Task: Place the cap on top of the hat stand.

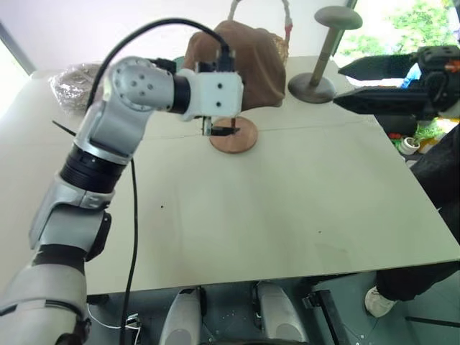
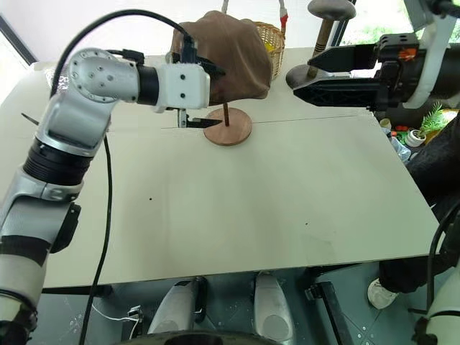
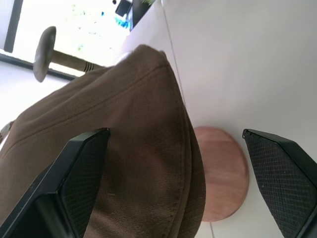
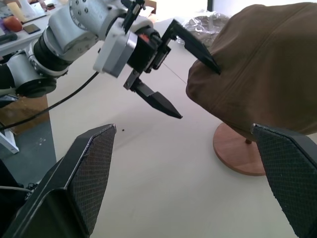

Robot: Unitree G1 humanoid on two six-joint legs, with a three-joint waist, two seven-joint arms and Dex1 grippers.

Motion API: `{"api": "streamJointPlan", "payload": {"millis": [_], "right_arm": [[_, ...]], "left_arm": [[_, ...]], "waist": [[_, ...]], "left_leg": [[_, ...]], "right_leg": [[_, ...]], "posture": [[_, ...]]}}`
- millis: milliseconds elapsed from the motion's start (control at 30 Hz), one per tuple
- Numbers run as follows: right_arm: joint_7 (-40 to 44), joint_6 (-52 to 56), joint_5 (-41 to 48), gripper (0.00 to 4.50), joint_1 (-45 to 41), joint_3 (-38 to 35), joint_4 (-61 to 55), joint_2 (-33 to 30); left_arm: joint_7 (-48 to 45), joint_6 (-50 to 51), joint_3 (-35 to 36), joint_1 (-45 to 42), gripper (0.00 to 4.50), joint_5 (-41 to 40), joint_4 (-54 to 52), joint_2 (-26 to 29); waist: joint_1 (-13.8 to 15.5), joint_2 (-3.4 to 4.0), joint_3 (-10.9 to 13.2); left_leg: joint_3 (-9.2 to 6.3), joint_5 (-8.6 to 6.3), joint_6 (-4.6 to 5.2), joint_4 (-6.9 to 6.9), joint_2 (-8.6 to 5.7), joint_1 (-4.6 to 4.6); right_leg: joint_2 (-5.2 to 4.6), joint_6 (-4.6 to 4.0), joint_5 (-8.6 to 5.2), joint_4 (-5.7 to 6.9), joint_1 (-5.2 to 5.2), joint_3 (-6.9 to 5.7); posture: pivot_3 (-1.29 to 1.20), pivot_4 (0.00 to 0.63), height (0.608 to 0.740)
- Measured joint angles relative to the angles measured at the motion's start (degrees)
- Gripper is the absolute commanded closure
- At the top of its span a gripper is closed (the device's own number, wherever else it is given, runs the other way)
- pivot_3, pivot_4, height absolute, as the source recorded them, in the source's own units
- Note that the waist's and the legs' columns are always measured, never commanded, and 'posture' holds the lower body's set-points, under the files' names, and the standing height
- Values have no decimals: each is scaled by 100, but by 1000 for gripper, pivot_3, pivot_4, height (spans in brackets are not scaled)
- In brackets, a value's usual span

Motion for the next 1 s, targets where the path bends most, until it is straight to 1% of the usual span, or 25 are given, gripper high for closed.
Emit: {"api": "streamJointPlan", "payload": {"millis": [200,333,533,633,667,700,833,867,900,1000], "right_arm": [[22,-167,-64,12,-11,115,52,-23],[60,-212,-109,12,-10,165,50,-46],[148,-211,-73,12,-10,164,33,-95],[141,-211,-67,0,-15,164,36,-94],[132,-211,-64,0,-25,164,40,-93],[124,-211,-61,0,-40,164,42,-93],[116,-211,-52,0,-68,164,42,-92],[113,-211,-50,0,-68,164,42,-92],[109,-211,-44,0,-68,164,42,-92],[81,-211,-8,0,-65,161,38,-90]], "left_arm": [[578,-342,-165,75,0,621,72,-226],[1010,-646,-265,76,0,1042,196,-268],[1301,-914,-261,76,0,1264,339,-199],[1380,-1027,-261,76,748,1320,379,-207],[1385,-1036,-261,80,1287,1319,390,-219],[1387,-1046,-260,89,1718,1318,394,-233],[1480,-1120,-244,108,3837,1316,396,-255],[1516,-1134,-211,108,4266,1316,397,-254],[1549,-1155,-168,108,4395,1309,403,-251],[1634,-1317,-70,108,4395,1303,500,-226]], "waist": [[31,0,0],[76,0,0],[127,0,0],[129,0,0],[129,0,0],[129,0,0],[129,0,0],[129,0,0],[128,0,0],[121,0,0]], "left_leg": [[0,0,0,1,0,-2],[1,0,0,1,0,-2],[2,0,0,3,-1,-3],[2,0,0,3,-1,-4],[2,0,0,3,-1,-4],[2,0,0,3,-1,-4],[2,0,0,3,0,-4],[2,0,0,3,-1,-4],[2,0,0,3,-1,-4],[2,0,0,3,0,-4]], "right_leg": [[0,0,0,0,-1,0],[0,0,0,0,-3,1],[-1,0,1,-1,-3,1],[-1,0,0,-1,-2,1],[-1,0,0,-1,-3,1],[-1,0,0,-1,-3,1],[-1,0,1,-1,-3,1],[-1,0,1,-1,-3,1],[-1,0,1,-1,-2,1],[-1,0,1,0,-3,1]], "posture": [[0,150,740],[0,150,740],[0,150,740],[0,150,740],[0,150,740],[0,150,740],[0,150,740],[0,150,740],[0,150,740],[0,150,740]]}}
